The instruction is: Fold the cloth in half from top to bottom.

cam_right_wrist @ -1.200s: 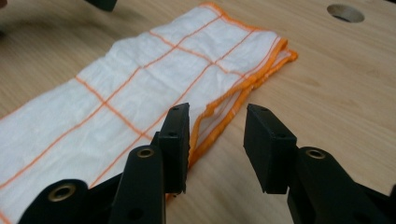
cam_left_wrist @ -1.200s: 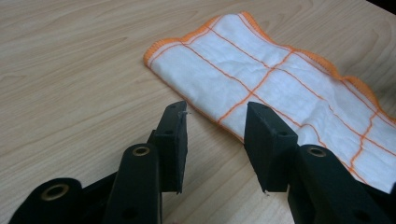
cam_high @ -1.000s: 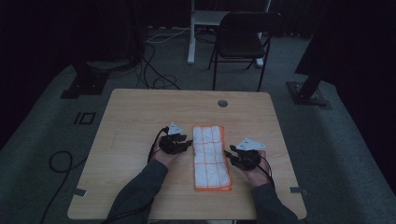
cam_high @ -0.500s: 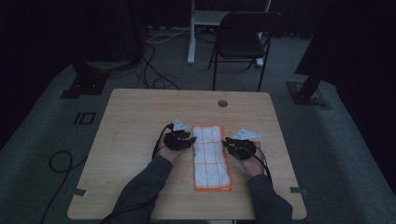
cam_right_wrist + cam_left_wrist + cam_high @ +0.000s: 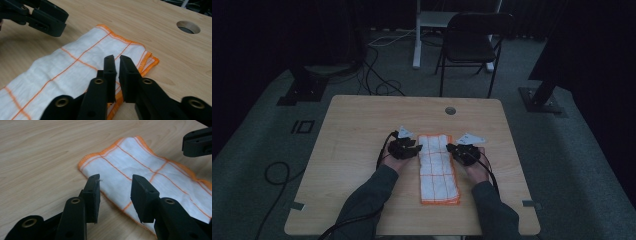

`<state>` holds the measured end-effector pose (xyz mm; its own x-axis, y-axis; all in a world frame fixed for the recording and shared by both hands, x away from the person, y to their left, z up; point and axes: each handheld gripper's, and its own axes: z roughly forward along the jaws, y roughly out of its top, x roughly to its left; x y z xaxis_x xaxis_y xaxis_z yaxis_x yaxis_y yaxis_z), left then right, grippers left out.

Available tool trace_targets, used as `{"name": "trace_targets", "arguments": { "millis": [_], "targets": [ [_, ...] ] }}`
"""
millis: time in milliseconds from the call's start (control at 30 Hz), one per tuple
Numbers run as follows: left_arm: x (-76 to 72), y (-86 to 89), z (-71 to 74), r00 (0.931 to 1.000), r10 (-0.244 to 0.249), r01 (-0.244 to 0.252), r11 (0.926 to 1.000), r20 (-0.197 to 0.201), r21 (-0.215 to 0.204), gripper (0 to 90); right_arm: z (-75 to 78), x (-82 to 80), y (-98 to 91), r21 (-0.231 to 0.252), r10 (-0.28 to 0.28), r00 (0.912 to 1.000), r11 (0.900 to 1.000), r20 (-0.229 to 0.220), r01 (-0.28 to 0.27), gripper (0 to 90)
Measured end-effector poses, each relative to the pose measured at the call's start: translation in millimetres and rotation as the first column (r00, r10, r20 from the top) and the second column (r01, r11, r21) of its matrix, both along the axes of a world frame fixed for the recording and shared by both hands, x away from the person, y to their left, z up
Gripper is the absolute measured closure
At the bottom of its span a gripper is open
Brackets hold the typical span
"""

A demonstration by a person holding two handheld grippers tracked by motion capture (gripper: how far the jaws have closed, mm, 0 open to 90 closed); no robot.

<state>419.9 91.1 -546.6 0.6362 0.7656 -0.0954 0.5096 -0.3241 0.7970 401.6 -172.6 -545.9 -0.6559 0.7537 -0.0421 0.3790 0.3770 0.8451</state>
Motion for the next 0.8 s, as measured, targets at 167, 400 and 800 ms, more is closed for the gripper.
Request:
{"name": "trace_targets", "arguments": {
  "millis": [167, 400, 800],
  "targets": [
    [3.3, -1.9, 0.1, 0.9999, 0.006, -0.006, 1.0, 0.009, 0.008, 60.2, 0.4, 8.7, 5.6, 0.004, -0.022, 0.9997, 0.9997, -0.004, 0.022, 90.0],
    [7.0, -0.9, 1.2, 0.9996, 0.016, -0.017, 0.9995, 0.023, 0.026, 60.1, -4.1, 24.8, 3.4, 0.009, -0.065, 0.9973, 0.9978, -0.035, 0.065, 79.8],
    [13.9, -3.0, -4.2, 0.9993, 0.036, -0.036, 0.9989, 0.01, 0.031, 60.3, -5.4, 42.0, 9.9, -0.001, -0.099, 0.9938, 0.9951, -0.05, 0.099, 74.1]
  ]
}}
